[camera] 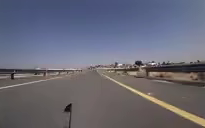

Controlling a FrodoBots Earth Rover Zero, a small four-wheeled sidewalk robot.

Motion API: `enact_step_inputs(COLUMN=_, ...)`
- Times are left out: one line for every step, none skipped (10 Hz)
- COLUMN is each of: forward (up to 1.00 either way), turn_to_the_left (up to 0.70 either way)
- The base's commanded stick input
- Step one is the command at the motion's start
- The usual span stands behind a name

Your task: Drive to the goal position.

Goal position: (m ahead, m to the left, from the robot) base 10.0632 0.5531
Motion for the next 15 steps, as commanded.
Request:
enact_step_inputs(forward=1.0, turn_to_the_left=0.0)
enact_step_inputs(forward=1.0, turn_to_the_left=0.0)
enact_step_inputs(forward=1.0, turn_to_the_left=0.0)
enact_step_inputs(forward=1.0, turn_to_the_left=0.0)
enact_step_inputs(forward=1.0, turn_to_the_left=0.0)
enact_step_inputs(forward=1.0, turn_to_the_left=0.0)
enact_step_inputs(forward=1.0, turn_to_the_left=0.0)
enact_step_inputs(forward=1.0, turn_to_the_left=0.0)
enact_step_inputs(forward=1.0, turn_to_the_left=0.0)
enact_step_inputs(forward=1.0, turn_to_the_left=0.0)
enact_step_inputs(forward=1.0, turn_to_the_left=0.0)
enact_step_inputs(forward=1.0, turn_to_the_left=0.0)
enact_step_inputs(forward=1.0, turn_to_the_left=0.0)
enact_step_inputs(forward=1.0, turn_to_the_left=0.0)
enact_step_inputs(forward=1.0, turn_to_the_left=0.0)
